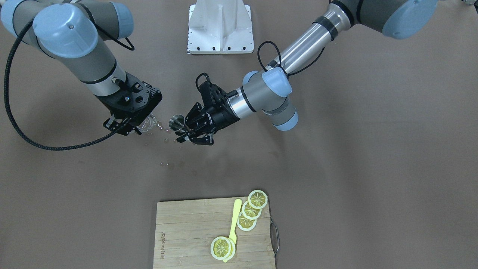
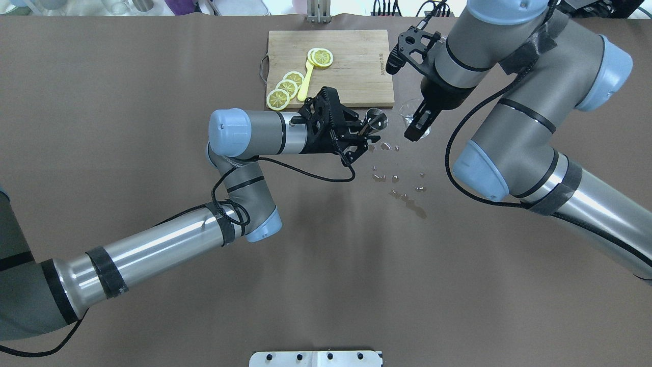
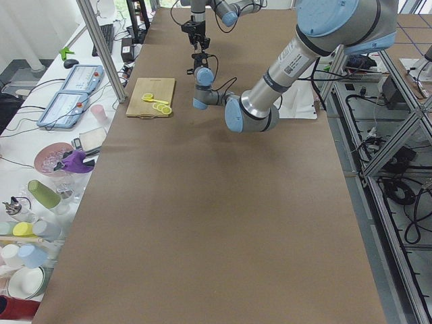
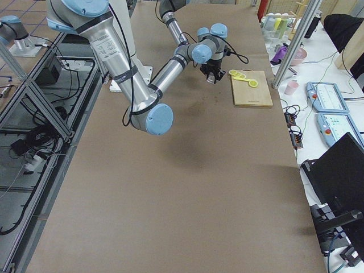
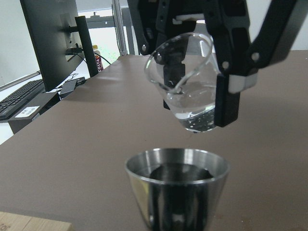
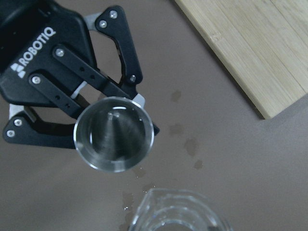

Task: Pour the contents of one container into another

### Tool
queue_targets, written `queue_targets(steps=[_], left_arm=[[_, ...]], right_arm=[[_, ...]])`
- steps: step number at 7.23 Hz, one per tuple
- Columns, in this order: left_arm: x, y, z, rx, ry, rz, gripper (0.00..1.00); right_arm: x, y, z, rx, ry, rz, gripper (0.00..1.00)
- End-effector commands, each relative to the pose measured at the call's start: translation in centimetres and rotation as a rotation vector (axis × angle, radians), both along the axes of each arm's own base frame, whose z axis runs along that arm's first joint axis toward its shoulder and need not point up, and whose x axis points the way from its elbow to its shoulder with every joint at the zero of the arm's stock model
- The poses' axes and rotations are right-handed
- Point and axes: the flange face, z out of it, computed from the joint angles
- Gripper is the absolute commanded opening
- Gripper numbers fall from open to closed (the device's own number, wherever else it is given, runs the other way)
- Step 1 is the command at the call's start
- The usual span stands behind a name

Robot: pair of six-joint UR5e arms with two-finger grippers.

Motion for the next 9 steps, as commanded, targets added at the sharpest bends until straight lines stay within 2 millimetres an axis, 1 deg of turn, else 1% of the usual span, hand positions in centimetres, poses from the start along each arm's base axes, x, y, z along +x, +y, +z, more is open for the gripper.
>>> queue_targets(steps=[1,2,4,7,8,9], left_arm=[[-0.1,-0.1,0.0,0.000,0.001,-0.002,0.00],[-0.1,-0.1,-0.3,0.002,0.005,-0.002,0.00],[0.0,0.0,-0.3,0.002,0.005,0.000,0.00],[-0.1,0.1,-0.6,0.005,0.008,0.000,0.00],[-0.1,0.1,-0.6,0.006,0.010,0.000,0.00],[-0.2,0.1,-0.7,0.006,0.011,-0.002,0.00]], right_arm=[[-0.9,0.5,-1.0,-0.002,0.025,-0.040,0.00],[-1.1,0.5,-1.1,0.004,0.028,-0.050,0.00],[-1.8,0.4,-2.3,-0.015,0.066,-0.065,0.00],[-2.1,0.2,-2.3,-0.022,0.107,-0.092,0.00],[-2.1,0.1,-2.9,-0.032,0.122,-0.093,0.00],[-2.5,-0.6,-4.1,-0.044,0.158,-0.084,0.00]])
